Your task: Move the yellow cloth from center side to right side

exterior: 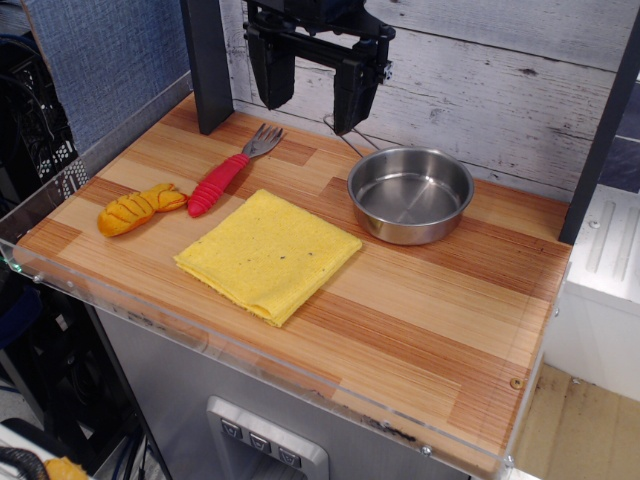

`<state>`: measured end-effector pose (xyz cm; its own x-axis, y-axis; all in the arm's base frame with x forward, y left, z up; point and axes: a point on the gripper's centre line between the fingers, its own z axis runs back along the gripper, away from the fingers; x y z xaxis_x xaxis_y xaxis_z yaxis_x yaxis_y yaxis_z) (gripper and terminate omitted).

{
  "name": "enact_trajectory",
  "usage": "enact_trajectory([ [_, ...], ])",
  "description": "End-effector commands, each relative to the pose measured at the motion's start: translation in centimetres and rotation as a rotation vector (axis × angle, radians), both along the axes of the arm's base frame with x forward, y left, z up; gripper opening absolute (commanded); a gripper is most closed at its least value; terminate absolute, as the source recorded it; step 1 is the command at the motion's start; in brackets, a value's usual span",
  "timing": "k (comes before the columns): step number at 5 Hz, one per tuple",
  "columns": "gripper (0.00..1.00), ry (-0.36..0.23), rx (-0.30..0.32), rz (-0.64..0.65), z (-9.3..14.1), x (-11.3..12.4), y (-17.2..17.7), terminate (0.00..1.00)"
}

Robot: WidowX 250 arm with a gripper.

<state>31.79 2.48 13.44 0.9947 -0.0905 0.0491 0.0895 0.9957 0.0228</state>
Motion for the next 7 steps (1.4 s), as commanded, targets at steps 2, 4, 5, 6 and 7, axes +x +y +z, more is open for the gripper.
enact_trajectory([
  [2,1.0,-0.002,0.022,-0.014,-1.4,-2.2,1.9,0.0],
  [4,1.0,0.097,0.089,-0.069,-7.5,-4.2,4.8,0.0],
  [5,1.0,0.118,0.062,-0.074,-9.7,-4.3,5.8,0.0],
  [6,1.0,0.13,0.063,-0.081,-11.2,-3.8,5.9,0.0],
  [7,1.0,0.088,0.038,-0.063,-11.0,-3.7,6.1,0.0],
])
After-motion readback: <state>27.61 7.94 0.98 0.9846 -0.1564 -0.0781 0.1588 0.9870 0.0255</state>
